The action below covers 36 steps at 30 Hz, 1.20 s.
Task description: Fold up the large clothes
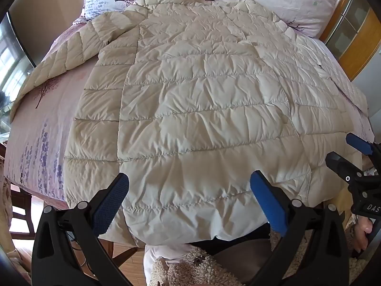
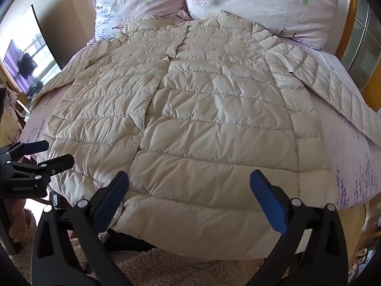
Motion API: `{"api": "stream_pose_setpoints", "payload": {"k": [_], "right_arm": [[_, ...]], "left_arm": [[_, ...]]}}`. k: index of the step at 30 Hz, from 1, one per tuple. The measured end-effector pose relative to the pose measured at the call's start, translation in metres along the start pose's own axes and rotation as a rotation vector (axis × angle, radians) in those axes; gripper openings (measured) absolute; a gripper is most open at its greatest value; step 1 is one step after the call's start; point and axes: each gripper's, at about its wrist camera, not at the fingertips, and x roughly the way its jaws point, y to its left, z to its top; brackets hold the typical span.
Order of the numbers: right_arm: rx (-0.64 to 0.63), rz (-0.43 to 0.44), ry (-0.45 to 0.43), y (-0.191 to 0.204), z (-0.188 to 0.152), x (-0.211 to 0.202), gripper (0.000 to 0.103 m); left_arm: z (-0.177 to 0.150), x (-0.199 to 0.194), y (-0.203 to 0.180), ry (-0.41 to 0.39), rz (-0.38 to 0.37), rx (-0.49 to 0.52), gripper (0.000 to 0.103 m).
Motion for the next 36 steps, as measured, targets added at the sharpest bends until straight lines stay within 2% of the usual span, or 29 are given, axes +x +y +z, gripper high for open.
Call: {"api": "stream_pose_setpoints", "payload": {"k": [36], "right_arm": [[0.013, 0.012, 0.002, -0.0015, -0.0003, 0.0042, 0.101]], "left_arm": [[0.0008, -0.0035, 0.0005, -0.001, 0.004, 0.000, 0.102]]}}
